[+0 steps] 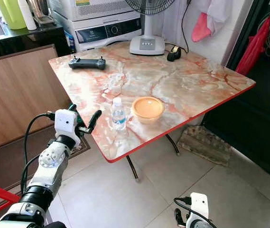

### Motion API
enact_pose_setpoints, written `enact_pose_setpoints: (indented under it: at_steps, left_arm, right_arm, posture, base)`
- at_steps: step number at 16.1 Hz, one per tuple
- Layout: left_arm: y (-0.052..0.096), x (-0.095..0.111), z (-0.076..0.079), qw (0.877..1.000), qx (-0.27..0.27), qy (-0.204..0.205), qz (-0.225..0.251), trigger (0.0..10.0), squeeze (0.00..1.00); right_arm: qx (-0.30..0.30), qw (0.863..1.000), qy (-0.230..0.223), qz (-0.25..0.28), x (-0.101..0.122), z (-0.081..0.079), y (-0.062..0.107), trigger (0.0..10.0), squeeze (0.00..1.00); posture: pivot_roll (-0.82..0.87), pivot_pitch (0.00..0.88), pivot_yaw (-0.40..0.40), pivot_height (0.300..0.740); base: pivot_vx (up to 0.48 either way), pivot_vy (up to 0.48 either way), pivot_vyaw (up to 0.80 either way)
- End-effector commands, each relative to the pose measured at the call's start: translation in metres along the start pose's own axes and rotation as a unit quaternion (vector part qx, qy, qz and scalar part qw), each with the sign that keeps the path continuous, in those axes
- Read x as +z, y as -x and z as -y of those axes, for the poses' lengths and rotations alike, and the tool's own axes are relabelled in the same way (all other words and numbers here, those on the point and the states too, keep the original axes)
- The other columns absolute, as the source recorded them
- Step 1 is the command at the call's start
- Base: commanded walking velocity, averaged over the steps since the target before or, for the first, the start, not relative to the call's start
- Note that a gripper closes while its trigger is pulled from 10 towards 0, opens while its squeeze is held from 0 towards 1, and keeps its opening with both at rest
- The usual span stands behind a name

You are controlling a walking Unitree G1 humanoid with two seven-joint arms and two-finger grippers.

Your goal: Restocking fridge

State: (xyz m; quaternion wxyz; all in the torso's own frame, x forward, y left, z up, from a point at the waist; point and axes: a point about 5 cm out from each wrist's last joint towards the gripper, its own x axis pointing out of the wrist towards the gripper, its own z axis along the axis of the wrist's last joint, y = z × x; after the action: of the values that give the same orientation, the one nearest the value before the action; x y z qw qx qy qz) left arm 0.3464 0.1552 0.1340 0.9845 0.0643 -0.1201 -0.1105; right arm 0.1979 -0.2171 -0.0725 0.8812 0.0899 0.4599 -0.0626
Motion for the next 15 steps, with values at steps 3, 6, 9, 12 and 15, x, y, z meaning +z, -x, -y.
enact_pose_setpoints:
  at_steps: [3,6,9,12,15]
  left_arm:
    - [-0.006,0.011,-0.001,1.0,-0.007,0.003,0.017,10.0,0.0]
    - [-0.006,0.012,-0.001,1.0,-0.009,0.002,0.016,10.0,0.0]
    - [-0.006,0.014,-0.003,1.0,-0.009,0.0,0.02,10.0,0.0]
    - [-0.007,0.019,-0.002,0.999,-0.014,0.0,0.029,10.0,0.0]
    - [-0.008,0.025,0.002,0.999,-0.027,-0.003,0.042,10.0,0.0]
  right_arm:
    - [0.0,1.0,0.001,0.011,0.005,0.001,0.0,10.0,0.0]
    - [0.002,1.0,0.02,0.015,0.007,0.001,0.0,10.0,0.0]
    - [0.006,0.998,0.058,0.011,0.008,0.001,0.0,10.0,0.0]
    - [0.017,0.995,0.101,0.011,0.009,0.0,0.0,10.0,0.0]
    - [0.013,0.996,0.091,0.01,0.008,0.0,0.0,10.0,0.0]
  posture:
    - [0.09,0.0,-0.01,0.74]
    - [0.1,0.0,-0.01,0.74]
    - [0.09,0.0,-0.009,0.74]
    - [0.09,0.0,-0.008,0.74]
    - [0.09,0.0,-0.005,0.74]
  base:
    - [0.246,0.0,-0.26]
    - [0.264,0.0,0.0]
    - [0.275,0.0,0.0]
    - [0.279,0.0,0.0]
    - [0.191,0.0,-0.47]
